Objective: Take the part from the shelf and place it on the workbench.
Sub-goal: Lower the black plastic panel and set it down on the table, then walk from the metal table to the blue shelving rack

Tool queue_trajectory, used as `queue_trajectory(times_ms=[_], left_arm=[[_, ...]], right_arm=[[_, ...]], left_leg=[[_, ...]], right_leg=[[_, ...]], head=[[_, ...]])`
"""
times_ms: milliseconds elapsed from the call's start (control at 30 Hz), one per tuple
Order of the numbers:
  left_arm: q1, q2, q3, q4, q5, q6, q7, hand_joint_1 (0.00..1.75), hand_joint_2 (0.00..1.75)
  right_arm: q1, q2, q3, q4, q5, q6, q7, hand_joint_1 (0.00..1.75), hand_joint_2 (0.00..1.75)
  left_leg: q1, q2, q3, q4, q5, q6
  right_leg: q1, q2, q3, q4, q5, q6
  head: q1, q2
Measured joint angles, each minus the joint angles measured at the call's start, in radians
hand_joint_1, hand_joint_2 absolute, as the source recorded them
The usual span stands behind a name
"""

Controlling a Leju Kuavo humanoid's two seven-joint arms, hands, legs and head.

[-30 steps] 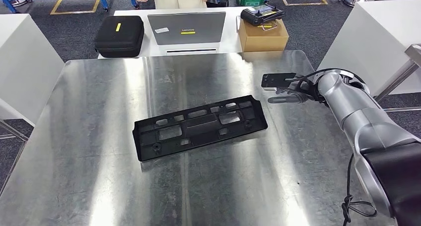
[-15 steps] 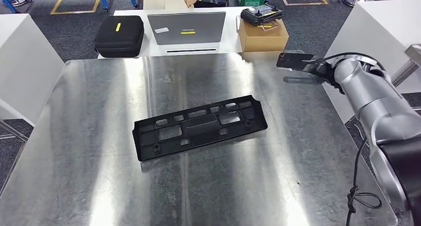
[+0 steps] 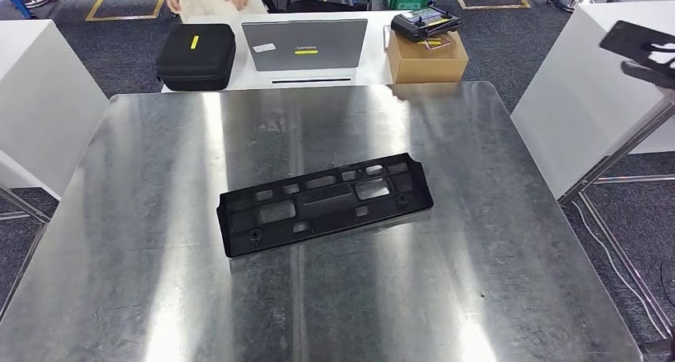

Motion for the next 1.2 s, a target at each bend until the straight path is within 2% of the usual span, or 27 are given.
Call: queue_trajectory(times_ms=[167,233,267,300,367,400,433,500,567,633,700,733,800,900,1000,1067,1200], left_arm=[[-0.001,-0.007,0.009,0.0,0.008,-0.001,0.001,0.0,0.0],[-0.003,-0.01,0.011,0.0,0.01,-0.005,0.002,0.0,0.0],[-0.003,-0.013,0.012,0.0,0.011,-0.008,0.002,0.0,0.0],[-0.004,-0.017,0.013,0.0,0.012,-0.012,0.003,0.0,0.0],[-0.002,-0.024,0.018,0.0,0.016,-0.016,0.001,0.0,0.0],[0.001,-0.026,0.022,0.0,0.018,-0.018,0.0,0.0,0.0],[0.003,-0.028,0.025,0.001,0.021,-0.019,-0.002,0.0,0.0],[0.001,-0.03,0.03,0.001,0.026,-0.018,-0.004,0.0,0.0],[-0.003,-0.03,0.036,0.0,0.03,-0.016,-0.004,0.0,0.0],[-0.001,-0.029,0.042,0.0,0.03,-0.013,0.002,0.0,0.0],[0.002,-0.029,0.045,0.0,0.028,-0.011,0.009,0.0,0.0],[0.002,-0.03,0.045,0.0,0.027,-0.011,0.011,0.0,0.0],[0.002,-0.029,0.046,0.0,0.025,-0.012,0.014,0.0,0.0],[-0.001,-0.027,0.046,0.0,0.015,-0.026,0.024,0.0,0.0],[-0.005,-0.027,0.045,0.0,0.011,-0.041,0.027,0.0,0.0],[-0.008,-0.027,0.045,0.0,0.011,-0.044,0.024,0.0,0.0],[-0.009,-0.024,0.047,0.0,0.016,-0.042,0.013,0.0,0.0]], right_arm=[[0.044,-0.124,-0.001,-0.017,-0.009,-0.042,-0.051,0.0,0.0],[0.114,-0.196,-0.013,-0.052,-0.053,-0.091,-0.079,0.0,0.0],[0.185,-0.244,-0.029,-0.085,-0.096,-0.132,-0.091,0.0,0.0],[0.296,-0.3,-0.061,-0.138,-0.158,-0.19,-0.097,0.0,0.0],[0.629,-0.388,-0.184,-0.297,-0.263,-0.313,-0.089,0.0,0.0],[0.811,-0.403,-0.276,-0.394,-0.272,-0.351,-0.086,0.0,0.0],[0.973,-0.389,-0.383,-0.489,-0.228,-0.363,-0.093,0.0,0.0],[1.218,-0.293,-0.641,-0.665,-0.027,-0.357,-0.154,0.0,0.0],[1.377,-0.138,-0.927,-0.822,0.199,-0.388,-0.276,0.0,0.0],[1.465,0.043,-1.175,-0.948,0.351,-0.445,-0.416,0.0,0.0],[1.516,0.207,-1.37,-1.032,0.435,-0.487,-0.52,0.0,0.0],[1.534,0.276,-1.455,-1.064,0.459,-0.5,-0.552,0.0,0.0],[1.557,0.381,-1.59,-1.11,0.498,-0.507,-0.582,0.0,0.0],[1.564,0.498,-1.734,-1.133,0.58,-0.534,-0.613,0.0,0.0],[1.545,0.59,-1.834,-1.004,0.685,-0.754,-0.614,0.0,0.0],[1.536,0.615,-1.867,-0.861,0.748,-0.882,-0.564,0.0,0.0],[1.519,0.636,-1.894,-0.646,0.731,-0.923,-0.458,0.0,0.0]], left_leg=[[-0.002,0.002,0.001,0.0,0.0,0.003],[-0.002,-0.003,0.003,0.0,-0.001,0.004],[0.0,-0.009,0.005,0.0,-0.002,0.006],[0.004,-0.018,0.007,0.0,-0.003,0.007],[0.015,-0.042,0.012,-0.001,-0.007,0.008],[0.02,-0.05,0.014,-0.002,-0.01,0.007],[0.022,-0.053,0.015,-0.002,-0.012,0.007],[0.019,-0.05,0.016,-0.004,-0.013,0.009],[0.015,-0.053,0.015,-0.006,-0.01,0.013],[0.014,-0.057,0.015,-0.008,-0.008,0.015],[0.013,-0.054,0.016,-0.009,-0.007,0.016],[0.013,-0.05,0.016,-0.011,-0.007,0.016],[0.012,-0.04,0.017,-0.013,-0.007,0.017],[0.012,-0.019,0.023,-0.017,-0.009,0.014],[0.013,-0.003,0.027,-0.018,-0.011,0.011],[0.013,0.001,0.027,-0.019,-0.011,0.011],[0.012,0.003,0.028,-0.019,-0.009,0.008]], right_leg=[[-0.001,0.002,-0.001,-0.001,0.001,0.002],[0.001,0.0,0.001,-0.002,-0.001,0.004],[0.003,-0.005,0.005,-0.003,-0.002,0.006],[0.007,-0.013,0.013,-0.006,-0.005,0.01],[0.016,-0.035,0.033,-0.014,-0.01,0.015],[0.02,-0.043,0.041,-0.018,-0.011,0.017],[0.021,-0.045,0.043,-0.019,-0.012,0.017],[0.017,-0.042,0.04,-0.018,-0.013,0.017],[0.014,-0.042,0.035,-0.018,-0.014,0.016],[0.013,-0.044,0.032,-0.018,-0.015,0.015],[0.012,-0.044,0.03,-0.018,-0.015,0.015],[0.012,-0.042,0.029,-0.018,-0.015,0.014],[0.012,-0.034,0.028,-0.017,-0.014,0.013],[0.012,-0.015,0.028,-0.017,-0.013,0.01],[0.014,-0.001,0.028,-0.017,-0.01,0.006],[0.013,0.002,0.028,-0.017,-0.01,0.005],[0.013,0.003,0.028,-0.016,-0.009,0.005]], head=[[0.0,0.0],[-0.002,0.0],[-0.003,0.0],[-0.004,0.0],[0.001,0.0],[0.01,0.0],[0.019,0.0],[0.025,0.0],[0.02,0.0],[0.019,0.0],[0.018,0.0],[0.017,0.0],[0.015,0.0],[0.014,0.0],[0.012,0.0],[0.011,0.0],[0.009,0.0]])
